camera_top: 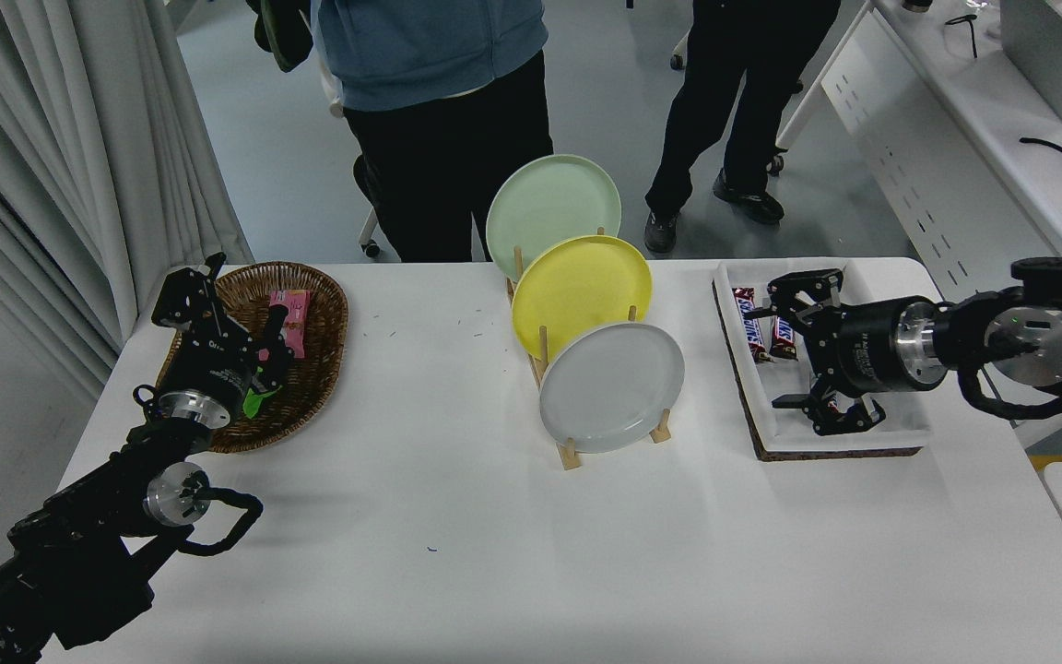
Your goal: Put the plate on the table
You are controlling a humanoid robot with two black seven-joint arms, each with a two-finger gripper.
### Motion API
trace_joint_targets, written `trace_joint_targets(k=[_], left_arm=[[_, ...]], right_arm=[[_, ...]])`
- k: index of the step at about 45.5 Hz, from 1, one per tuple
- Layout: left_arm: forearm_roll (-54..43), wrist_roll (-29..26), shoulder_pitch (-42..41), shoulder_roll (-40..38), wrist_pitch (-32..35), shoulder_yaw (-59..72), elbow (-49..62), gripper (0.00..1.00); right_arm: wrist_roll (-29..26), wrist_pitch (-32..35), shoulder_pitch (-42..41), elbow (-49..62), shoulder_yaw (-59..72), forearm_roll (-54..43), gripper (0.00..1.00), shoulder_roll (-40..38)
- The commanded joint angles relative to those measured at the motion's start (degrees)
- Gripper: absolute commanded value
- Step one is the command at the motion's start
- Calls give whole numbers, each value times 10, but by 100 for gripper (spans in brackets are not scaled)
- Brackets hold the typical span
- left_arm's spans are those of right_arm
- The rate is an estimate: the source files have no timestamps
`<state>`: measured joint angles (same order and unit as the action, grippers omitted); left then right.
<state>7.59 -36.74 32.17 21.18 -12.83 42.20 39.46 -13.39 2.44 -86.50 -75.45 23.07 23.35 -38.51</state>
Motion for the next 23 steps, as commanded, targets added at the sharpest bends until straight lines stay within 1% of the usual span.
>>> trace_joint_targets(k=[1, 9, 12, 19, 23], left_arm=[[1, 0, 0, 0, 0, 0, 0, 100], [0, 0, 0, 0, 0, 0, 0, 100], [0, 0, 0, 0, 0, 0, 0, 100], [0, 0, 0, 0, 0, 0, 0, 100], [0, 0, 0, 0, 0, 0, 0, 100]], right_arm=[[-20, -5, 43, 41, -108, -45, 100, 33], [-14, -5, 70, 96, -147, -88, 100, 54], [-8, -2, 87, 130, -151, -119, 100, 84], [34, 36, 116, 158, -174, -148, 100, 100], [42, 53, 126, 172, -182, -153, 100, 120]])
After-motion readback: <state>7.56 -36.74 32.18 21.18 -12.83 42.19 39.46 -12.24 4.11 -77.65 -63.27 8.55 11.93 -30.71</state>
